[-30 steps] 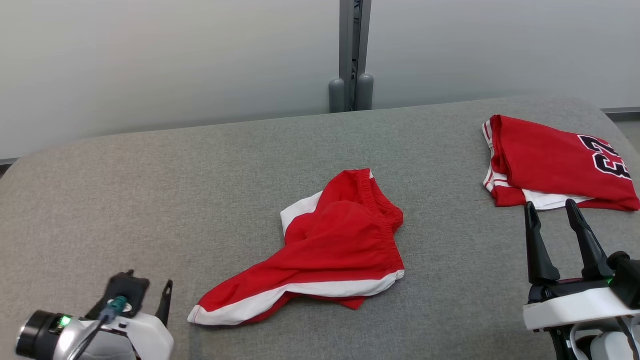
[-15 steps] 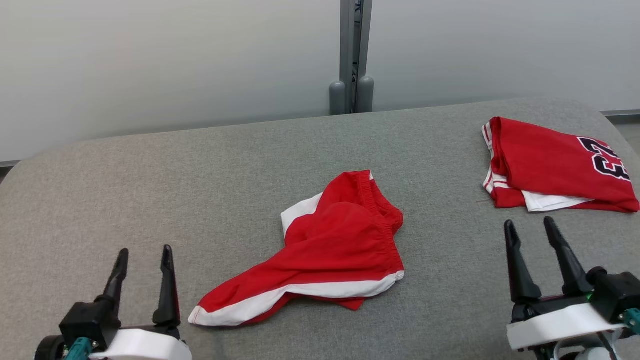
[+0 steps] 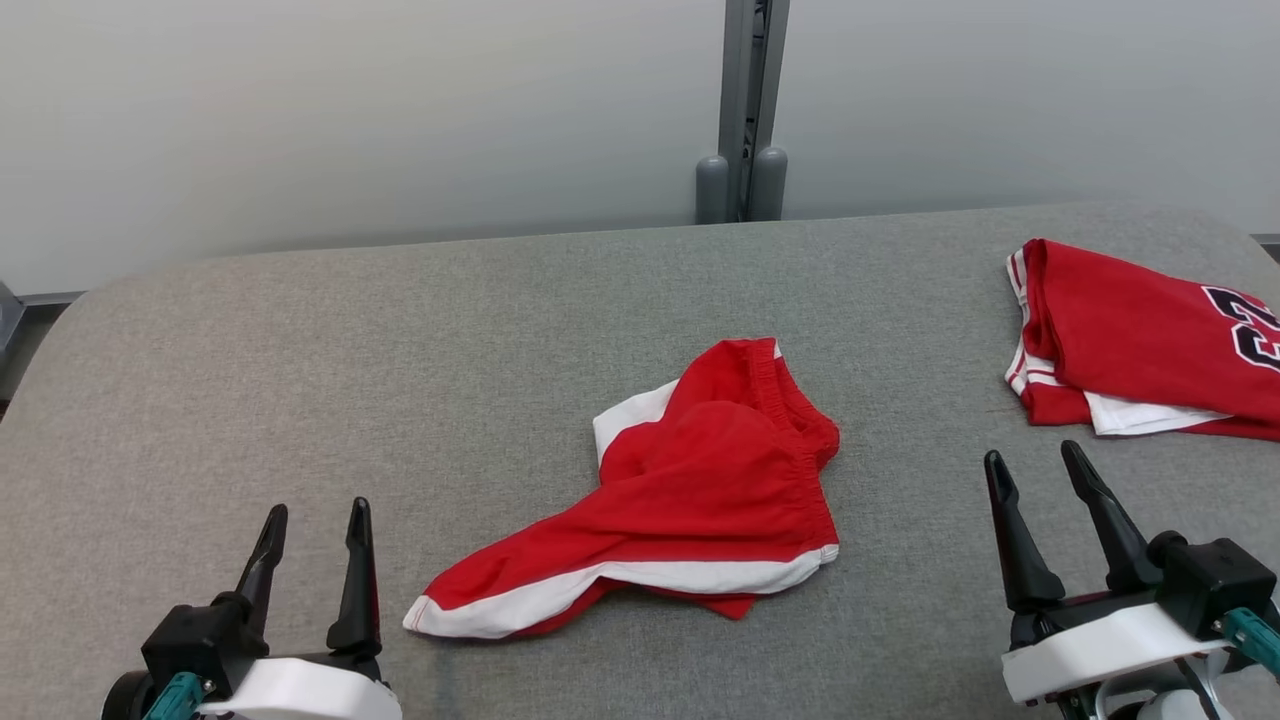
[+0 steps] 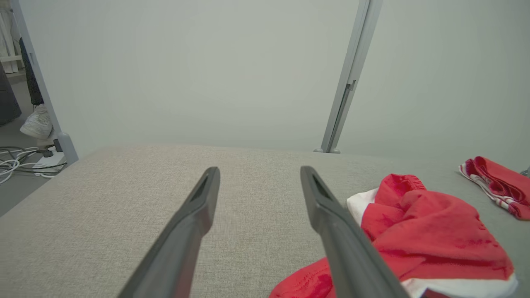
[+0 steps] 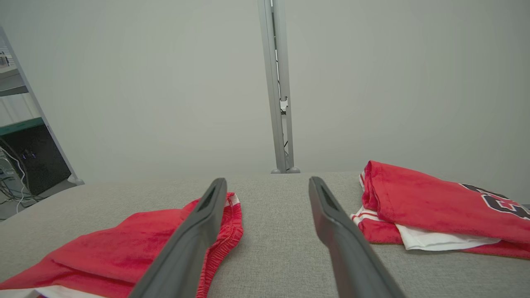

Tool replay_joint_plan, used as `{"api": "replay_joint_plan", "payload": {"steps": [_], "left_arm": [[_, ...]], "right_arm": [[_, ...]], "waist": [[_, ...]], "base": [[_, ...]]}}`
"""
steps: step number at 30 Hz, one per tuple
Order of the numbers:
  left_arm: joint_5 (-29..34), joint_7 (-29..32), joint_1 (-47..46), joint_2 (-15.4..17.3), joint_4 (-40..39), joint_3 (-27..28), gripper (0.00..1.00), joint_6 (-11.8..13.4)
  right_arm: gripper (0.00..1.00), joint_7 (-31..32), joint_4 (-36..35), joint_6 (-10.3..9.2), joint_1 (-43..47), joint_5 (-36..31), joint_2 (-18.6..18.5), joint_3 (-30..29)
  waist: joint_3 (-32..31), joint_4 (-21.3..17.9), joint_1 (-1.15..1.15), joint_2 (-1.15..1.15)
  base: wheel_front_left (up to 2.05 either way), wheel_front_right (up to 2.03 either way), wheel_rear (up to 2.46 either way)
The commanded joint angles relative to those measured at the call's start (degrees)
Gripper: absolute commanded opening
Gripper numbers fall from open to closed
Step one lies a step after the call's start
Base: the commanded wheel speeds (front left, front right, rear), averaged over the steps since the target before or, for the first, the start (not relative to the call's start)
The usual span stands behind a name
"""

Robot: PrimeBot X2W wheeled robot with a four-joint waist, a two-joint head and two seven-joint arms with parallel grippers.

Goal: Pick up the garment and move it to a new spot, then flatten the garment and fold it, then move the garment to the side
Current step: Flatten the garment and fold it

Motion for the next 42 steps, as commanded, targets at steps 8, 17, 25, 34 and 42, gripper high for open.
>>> {"api": "replay_joint_plan", "payload": {"steps": [8,17,25,34,42], "left_arm": [[1.87,-0.23,0.33,-0.86,0.48,2.03,1.00,-1.25],[2.78,-0.18,1.09,-1.50,0.51,3.25,1.00,-1.84],[0.76,5.15,0.90,-1.13,5.05,1.34,1.00,-3.90],[-2.82,12.88,-4.35,-1.07,12.16,-0.28,1.00,-7.83],[-4.56,17.54,-8.44,-1.37,17.08,-2.68,1.00,-11.98]], "right_arm": [[1.00,0.02,-0.78,0.01,0.18,-0.38,-0.14,-0.97],[1.00,0.02,-2.18,0.01,0.62,-0.83,0.34,-1.31],[1.00,1.36,1.63,0.01,-0.23,0.75,0.72,1.71],[1.00,14.56,12.75,0.01,-7.22,6.38,1.31,10.07],[1.00,18.91,18.41,0.01,-12.40,10.56,-0.56,16.38]], "waist": [[-0.65,0.09,0.00,0.00],[-0.83,-0.35,0.00,0.00],[-0.22,-0.32,0.00,0.00],[2.13,0.85,0.00,0.00],[4.77,2.14,0.00,0.00]], "base": [[0.00,0.00,0.00],[0.00,0.00,0.00],[0.00,0.00,0.00],[0.00,0.00,0.00],[0.00,0.00,0.00]]}}
